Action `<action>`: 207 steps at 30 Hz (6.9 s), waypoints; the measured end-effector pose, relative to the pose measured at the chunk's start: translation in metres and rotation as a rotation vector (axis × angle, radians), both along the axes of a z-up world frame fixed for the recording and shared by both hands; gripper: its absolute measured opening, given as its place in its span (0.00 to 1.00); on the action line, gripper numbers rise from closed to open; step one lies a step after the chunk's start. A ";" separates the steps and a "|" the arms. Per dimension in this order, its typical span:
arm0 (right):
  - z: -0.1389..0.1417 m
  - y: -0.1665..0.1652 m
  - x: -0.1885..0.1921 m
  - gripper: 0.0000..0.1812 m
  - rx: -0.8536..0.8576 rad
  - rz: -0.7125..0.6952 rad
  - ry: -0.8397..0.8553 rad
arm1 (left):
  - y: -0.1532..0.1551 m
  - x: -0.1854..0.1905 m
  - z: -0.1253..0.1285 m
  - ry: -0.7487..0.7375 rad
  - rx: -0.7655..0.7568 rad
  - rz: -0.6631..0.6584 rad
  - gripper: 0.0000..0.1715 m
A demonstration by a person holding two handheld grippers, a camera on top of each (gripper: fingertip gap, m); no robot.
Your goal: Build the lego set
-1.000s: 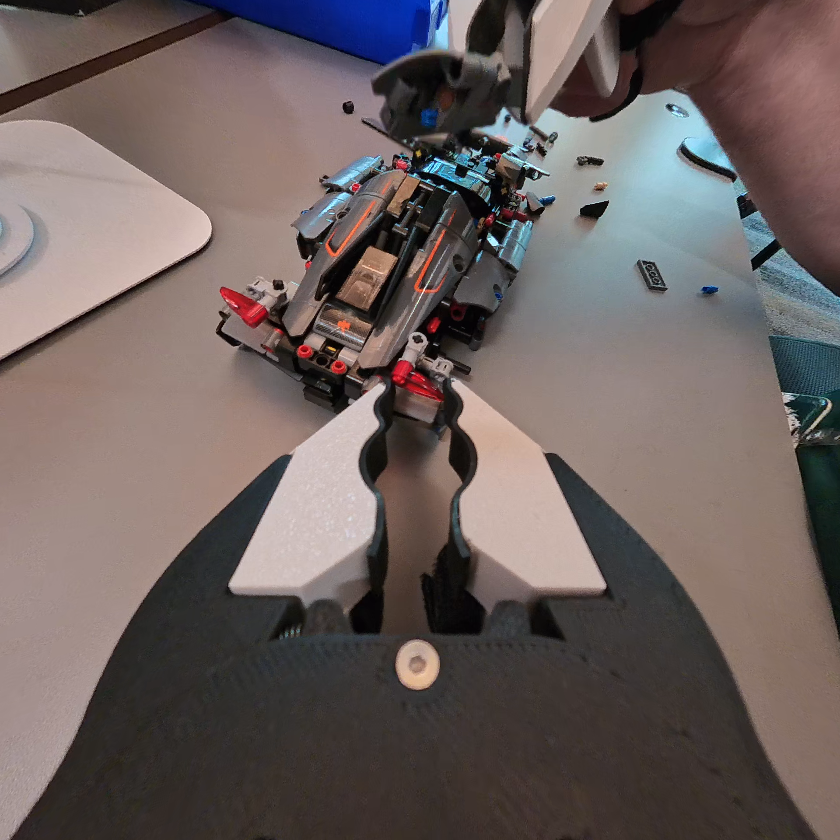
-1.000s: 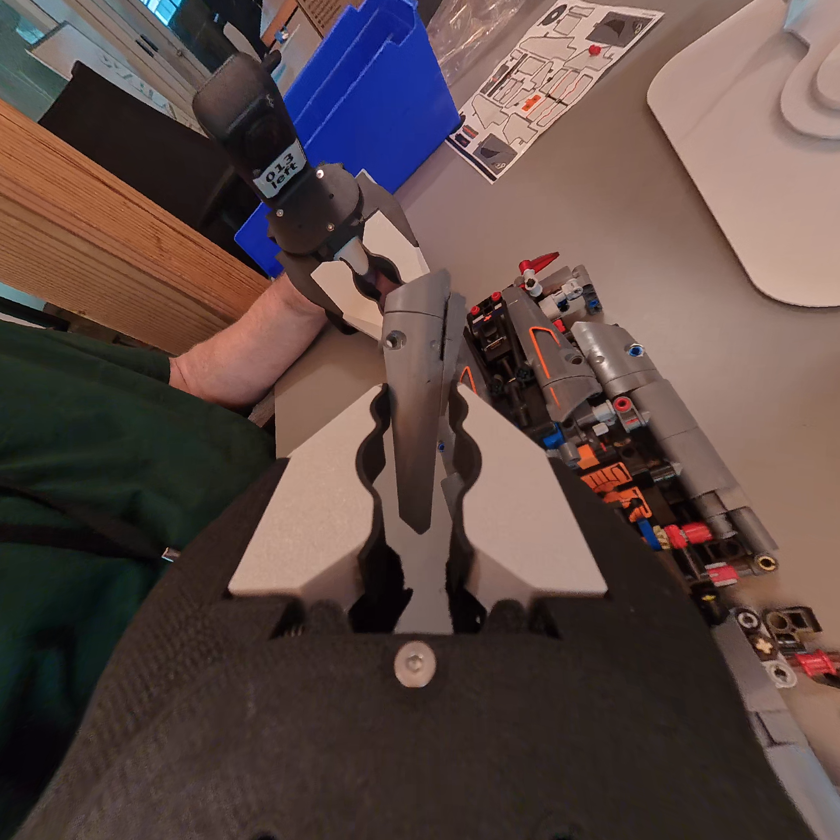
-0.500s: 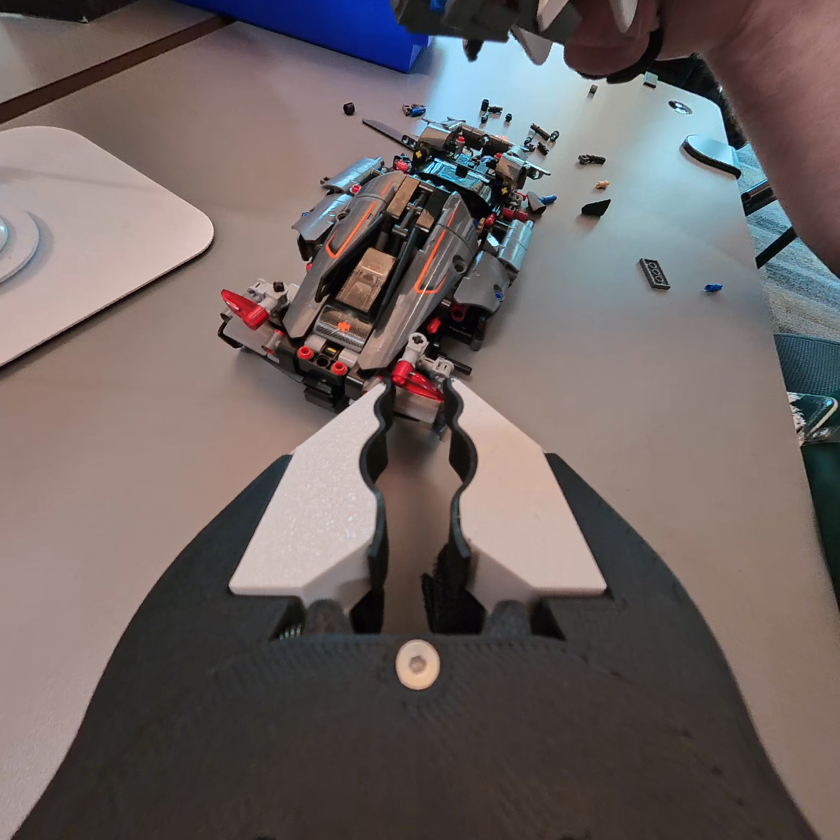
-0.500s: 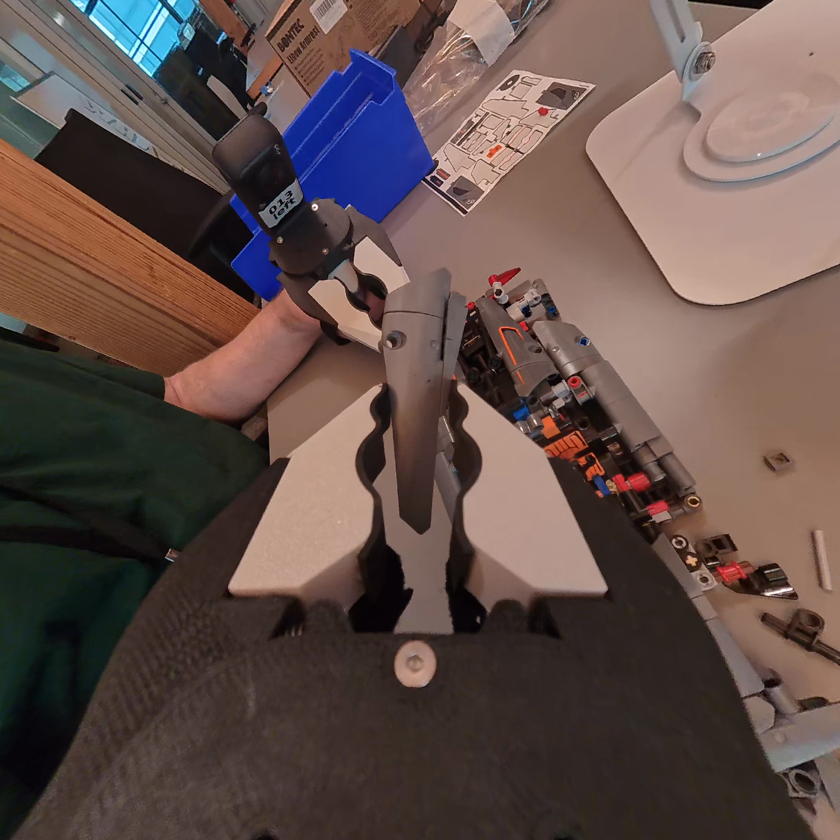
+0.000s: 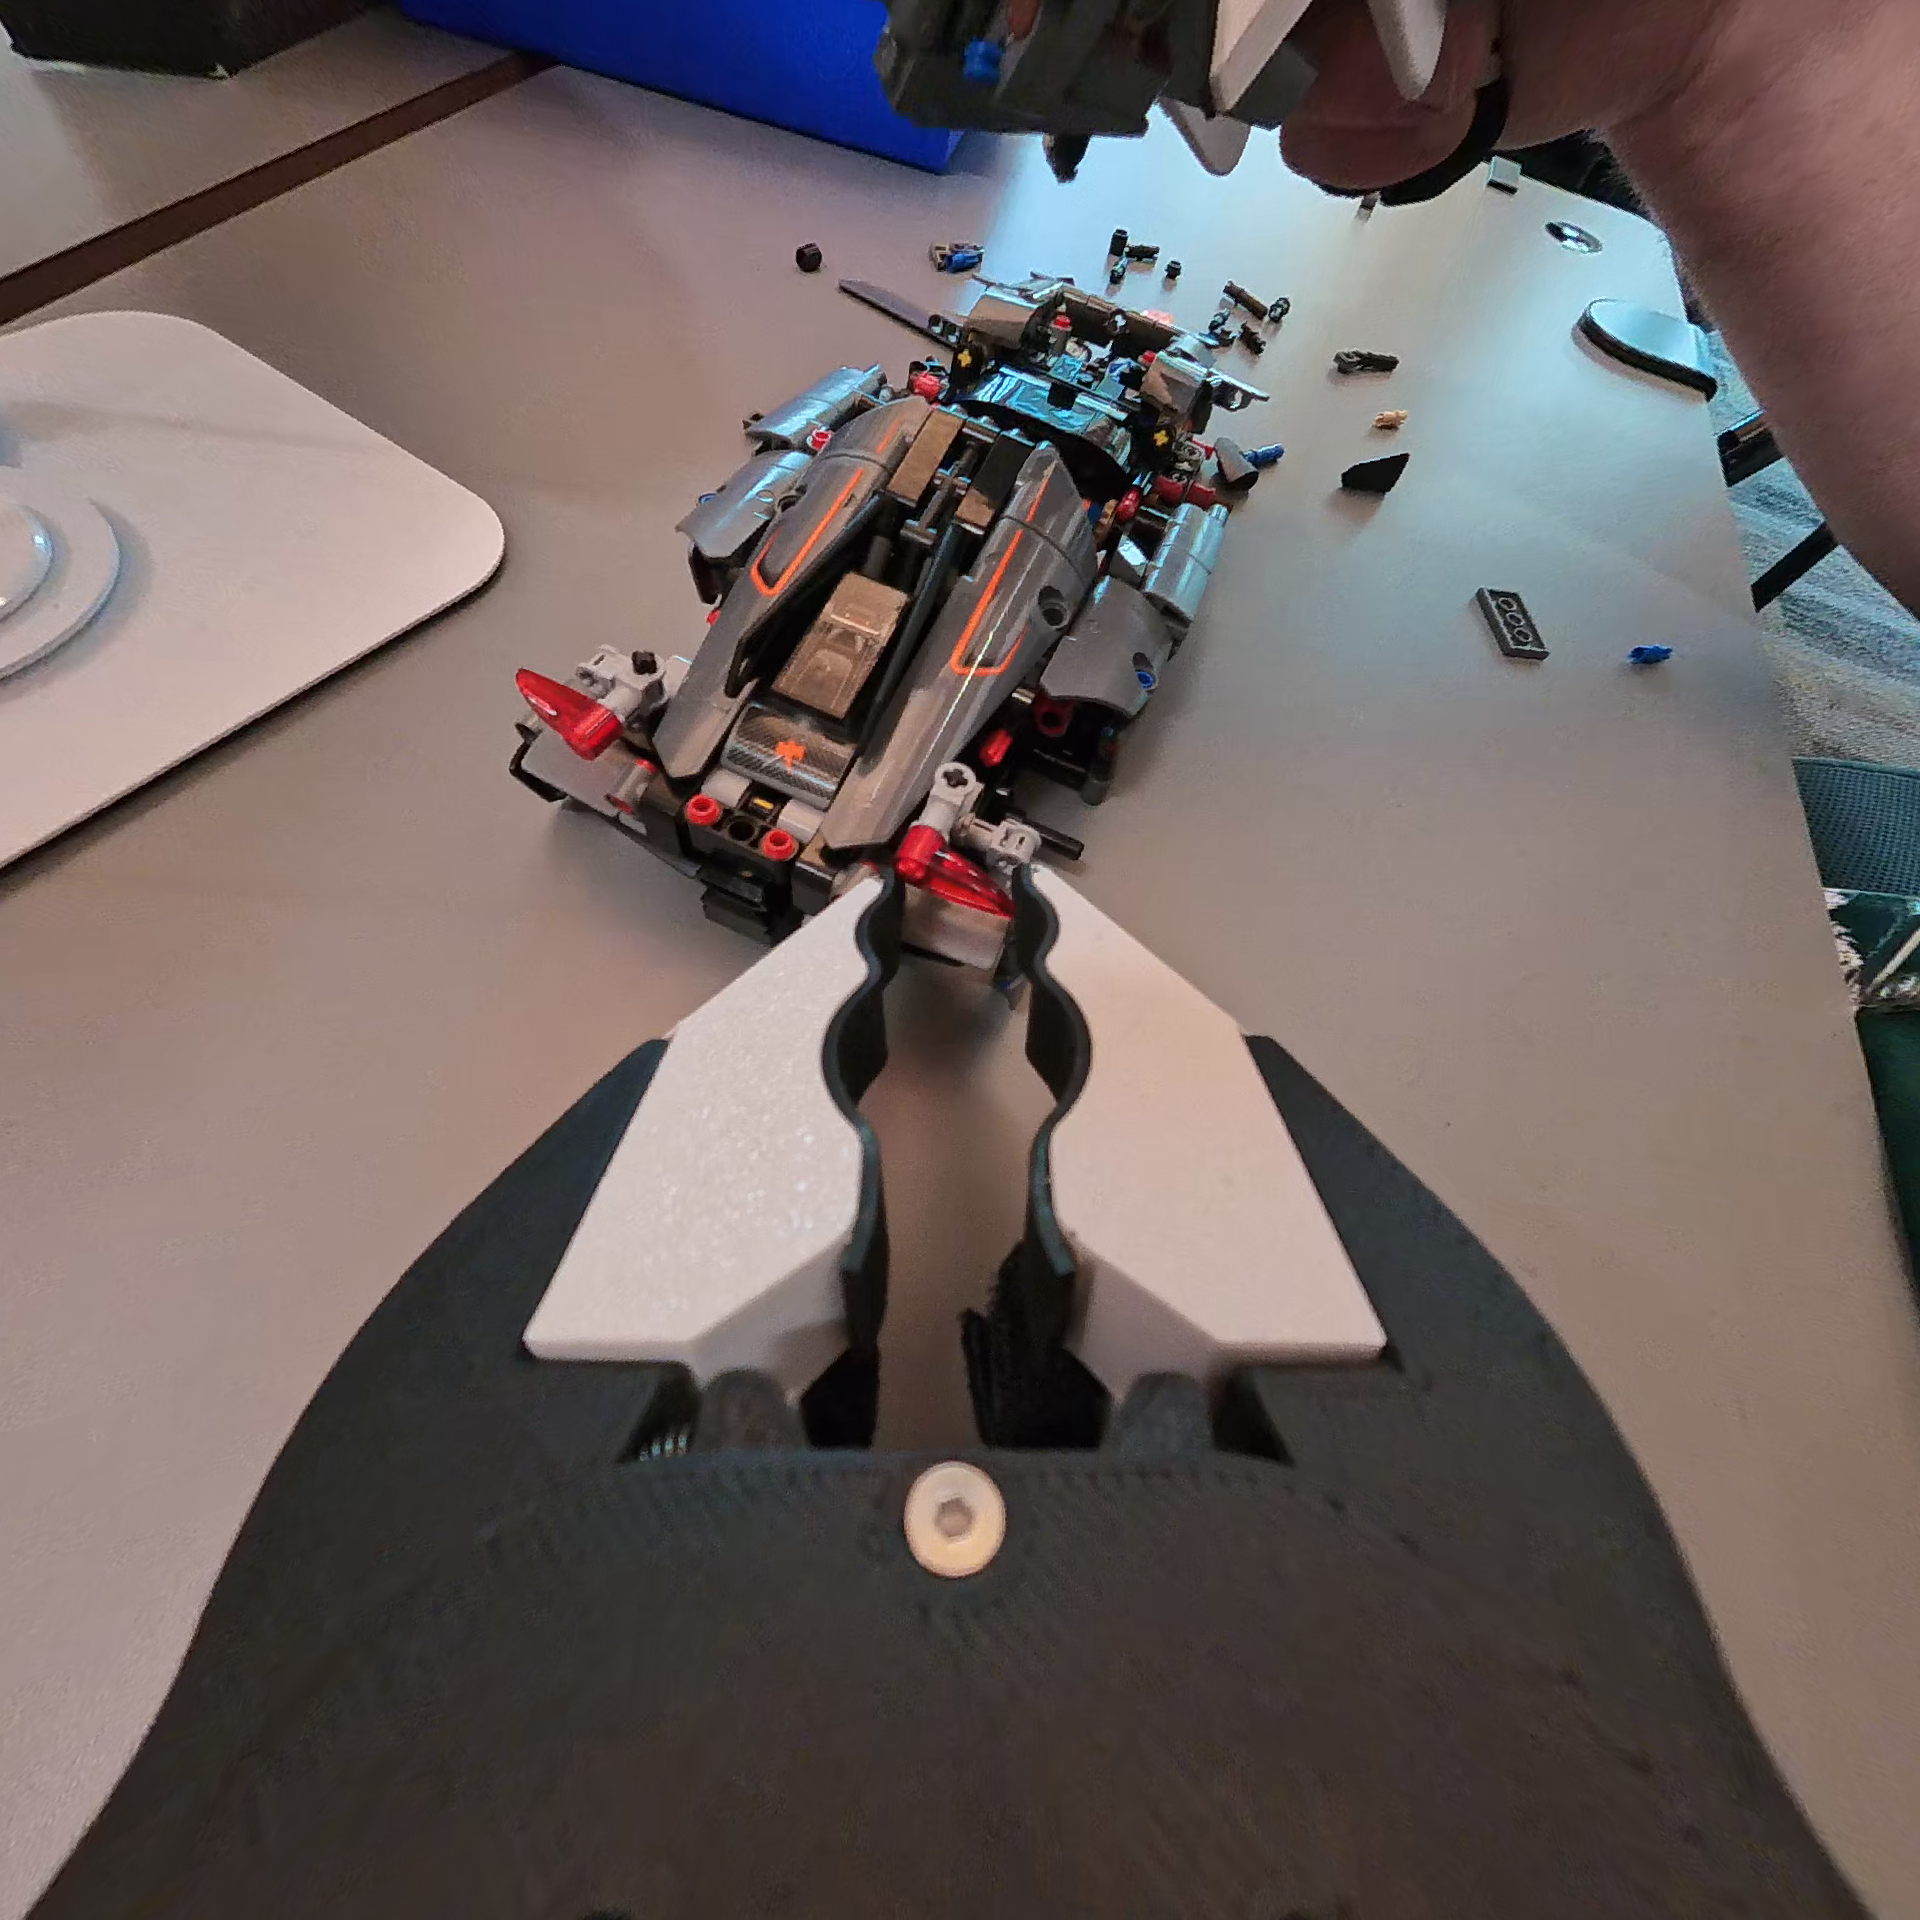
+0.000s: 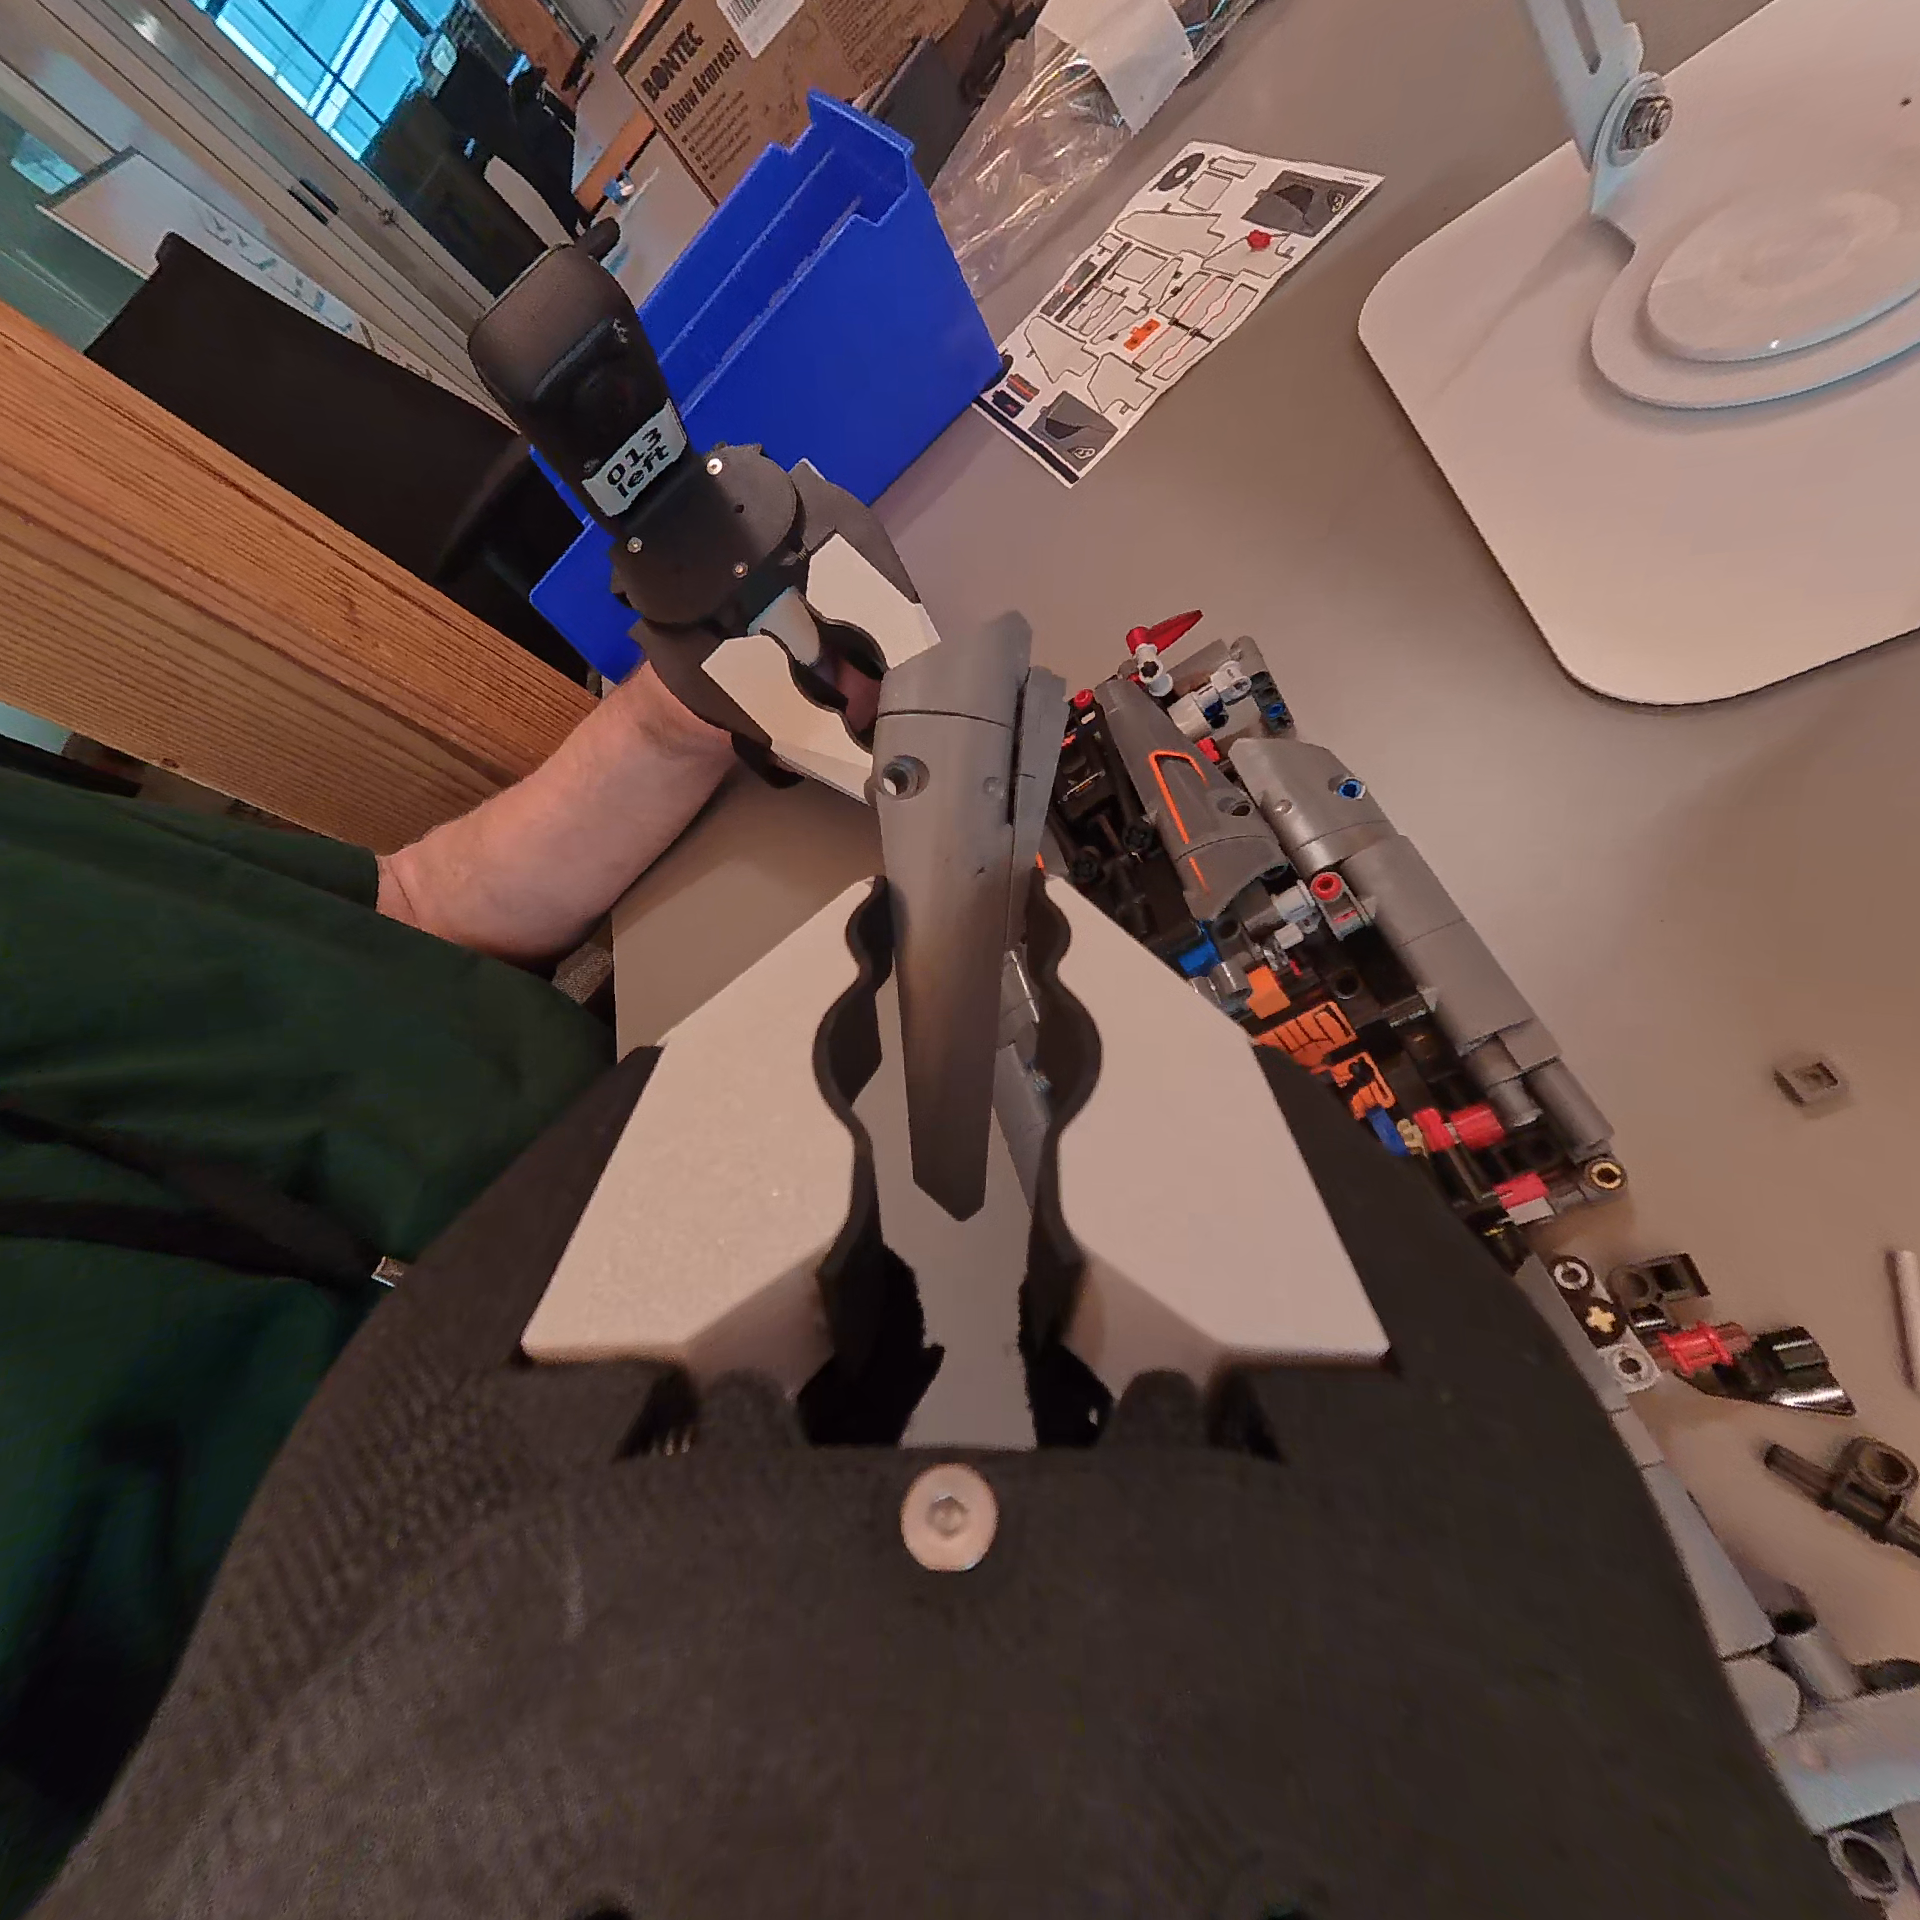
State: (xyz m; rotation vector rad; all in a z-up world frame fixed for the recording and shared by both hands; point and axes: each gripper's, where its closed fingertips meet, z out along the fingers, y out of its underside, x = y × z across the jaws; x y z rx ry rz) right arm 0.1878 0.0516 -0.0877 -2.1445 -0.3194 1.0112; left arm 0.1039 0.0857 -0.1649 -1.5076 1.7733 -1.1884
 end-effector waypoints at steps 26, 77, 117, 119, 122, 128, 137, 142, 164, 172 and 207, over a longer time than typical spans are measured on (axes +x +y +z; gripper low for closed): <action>0.003 -0.001 0.005 0.13 0.013 -0.006 0.005 | 0.002 -0.002 0.012 -0.076 -0.012 -0.005 0.19; -0.028 -0.035 0.039 0.13 0.061 -0.036 0.116 | 0.008 0.050 -0.012 0.406 0.362 -0.313 0.39; -0.047 -0.032 0.024 0.13 0.092 0.015 0.006 | 0.006 0.041 -0.004 0.553 0.443 -0.370 0.35; -0.047 -0.033 0.024 0.13 0.092 0.016 0.011 | 0.007 0.037 -0.006 0.562 0.452 -0.373 0.37; -0.047 -0.033 0.024 0.13 0.092 0.018 0.013 | 0.006 0.036 -0.006 0.549 0.436 -0.373 0.38; -0.047 -0.033 0.024 0.13 0.091 0.018 0.016 | 0.008 0.037 -0.005 0.554 0.413 -0.374 0.34; -0.048 -0.033 0.024 0.13 0.083 0.019 0.018 | 0.009 0.037 -0.001 0.612 0.465 -0.398 0.33; -0.048 -0.032 0.025 0.13 0.077 0.018 0.024 | 0.008 0.036 -0.002 0.646 0.462 -0.394 0.33; -0.048 -0.033 0.026 0.13 0.060 0.015 0.043 | 0.006 0.033 0.006 0.735 0.498 -0.400 0.32; -0.048 -0.033 0.025 0.13 0.062 0.015 0.038 | 0.006 0.032 0.010 0.790 0.511 -0.406 0.32; -0.048 -0.034 0.025 0.13 0.070 0.018 0.035 | 0.016 -0.011 0.027 0.415 -0.127 0.052 0.24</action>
